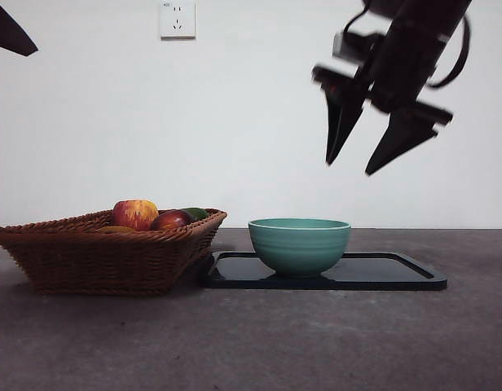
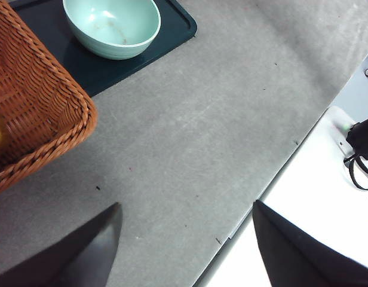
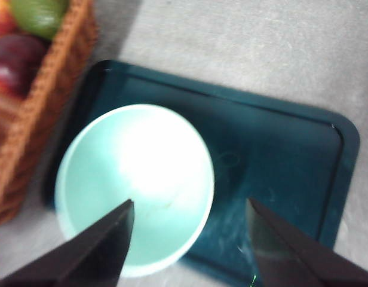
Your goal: Pick up the wifruite, put it on the bowl, pick up the plate, put it on desk
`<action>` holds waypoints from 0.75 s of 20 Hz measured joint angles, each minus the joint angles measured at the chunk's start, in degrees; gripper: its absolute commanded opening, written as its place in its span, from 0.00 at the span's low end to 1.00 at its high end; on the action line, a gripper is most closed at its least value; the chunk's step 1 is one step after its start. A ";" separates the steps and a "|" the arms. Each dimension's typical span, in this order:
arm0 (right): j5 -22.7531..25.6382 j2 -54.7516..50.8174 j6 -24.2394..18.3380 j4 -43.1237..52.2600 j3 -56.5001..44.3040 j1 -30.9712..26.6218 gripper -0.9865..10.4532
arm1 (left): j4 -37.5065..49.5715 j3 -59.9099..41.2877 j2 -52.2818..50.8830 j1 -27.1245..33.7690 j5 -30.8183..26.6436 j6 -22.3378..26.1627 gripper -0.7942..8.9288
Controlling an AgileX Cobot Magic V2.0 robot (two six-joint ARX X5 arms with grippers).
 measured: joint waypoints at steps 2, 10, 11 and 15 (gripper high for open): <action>0.13 2.80 -0.02 1.42 0.00 0.00 0.35 | 0.00 0.00 0.00 0.00 0.00 0.00 0.43; 0.24 10.97 -0.17 4.87 0.02 0.02 0.30 | 0.00 0.00 0.00 0.00 0.00 0.00 0.43; 0.39 11.56 -0.17 5.07 0.02 0.02 0.27 | 0.00 0.00 0.00 0.00 0.00 0.00 0.43; 0.48 12.17 -0.17 6.27 0.02 0.02 0.15 | -0.04 0.00 0.00 0.00 -0.02 0.00 0.43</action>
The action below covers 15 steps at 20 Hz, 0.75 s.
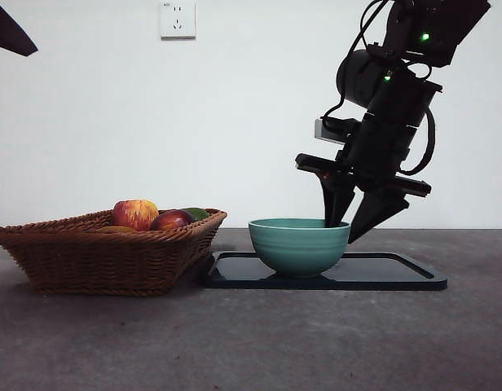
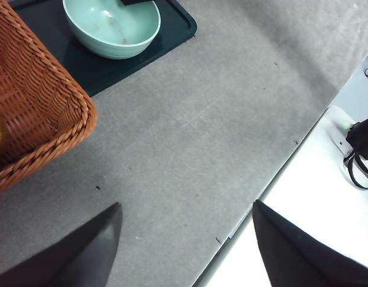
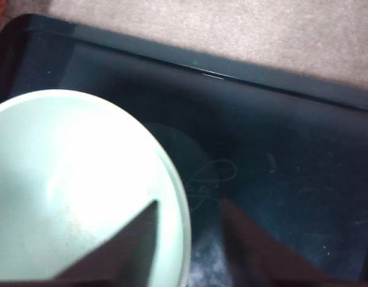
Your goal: Pick up the wifruite, put it on the bowl, pick up the plate, put it on desk
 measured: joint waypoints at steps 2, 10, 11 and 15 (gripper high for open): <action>0.00 0.00 0.00 0.37 0.00 0.00 0.10 | 0.00 0.00 0.00 0.00 0.02 0.02 0.43; 0.07 -3.19 -0.22 -0.57 0.00 0.00 0.10 | 0.00 0.00 0.00 0.00 0.02 0.00 0.43; 0.07 -5.40 -0.26 -1.25 0.00 0.00 0.10 | 0.00 0.00 0.00 0.00 0.02 0.00 0.43; 0.09 -15.21 -0.74 -5.20 0.09 0.39 0.10 | 0.00 0.00 0.00 0.00 0.02 0.00 0.43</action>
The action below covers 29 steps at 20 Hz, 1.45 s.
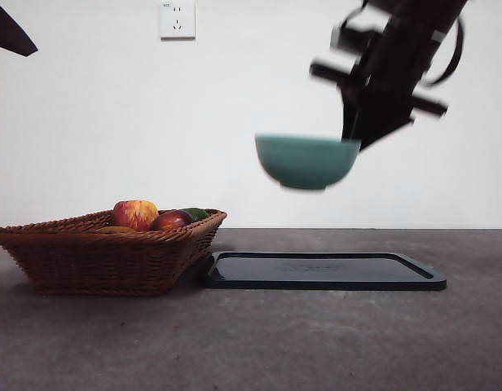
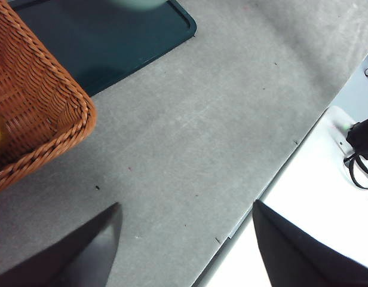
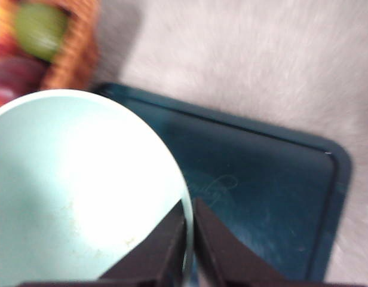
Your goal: Pick up the wifruite, put it on the bowl, pick up the plate, put it on desk
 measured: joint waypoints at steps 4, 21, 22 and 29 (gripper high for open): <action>0.04 -9.70 -0.57 -6.43 -0.02 3.54 0.10 | 0.00 0.00 0.00 0.00 0.00 0.00 0.43; 1.64 -29.70 1.09 0.17 -28.76 14.38 0.10 | -0.13 0.00 0.00 0.00 0.00 0.02 0.43; 1.62 -29.40 1.62 2.01 -30.29 14.99 0.10 | -0.13 0.00 0.00 0.00 0.00 0.02 0.43; 1.73 -21.35 4.20 10.01 -34.64 18.03 0.10 | -0.13 0.00 0.00 0.00 0.00 0.02 0.43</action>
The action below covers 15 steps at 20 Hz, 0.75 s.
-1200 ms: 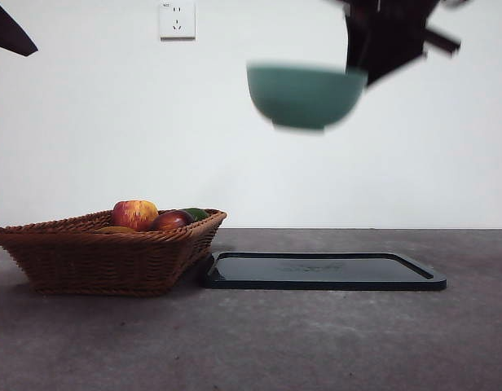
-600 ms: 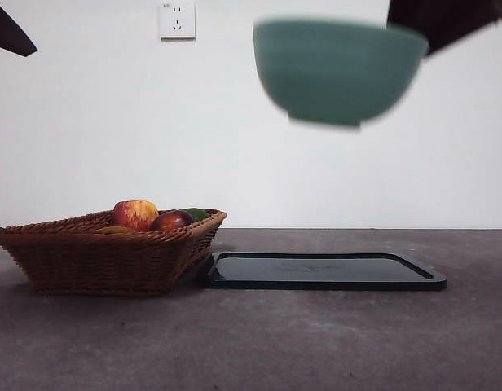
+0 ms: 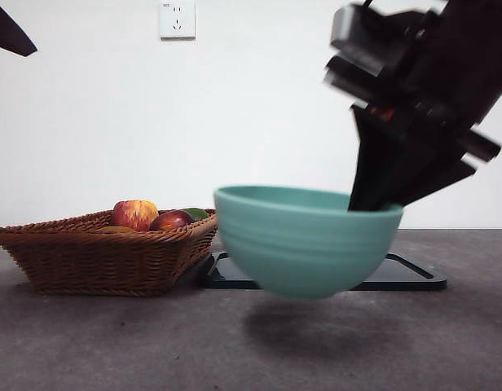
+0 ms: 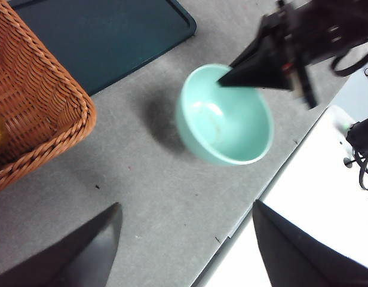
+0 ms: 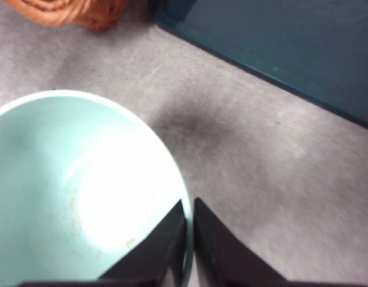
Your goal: Pick up the wifruite, put it on the bowl, pick up the plate, put it on desk
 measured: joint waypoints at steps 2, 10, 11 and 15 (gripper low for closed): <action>0.48 2.62 0.04 1.62 0.00 0.39 0.10 | 0.00 0.00 0.00 0.00 0.00 -0.02 0.43; 1.38 6.56 0.04 2.67 0.00 0.66 0.10 | 0.00 0.00 0.00 0.00 0.00 0.00 0.43; 1.38 6.56 0.04 2.67 0.00 0.66 0.10 | 0.00 0.00 0.00 0.00 0.00 -0.02 0.43; 1.38 6.56 0.04 2.60 0.00 0.66 0.14 | 0.00 0.00 0.00 0.00 0.00 -0.02 0.43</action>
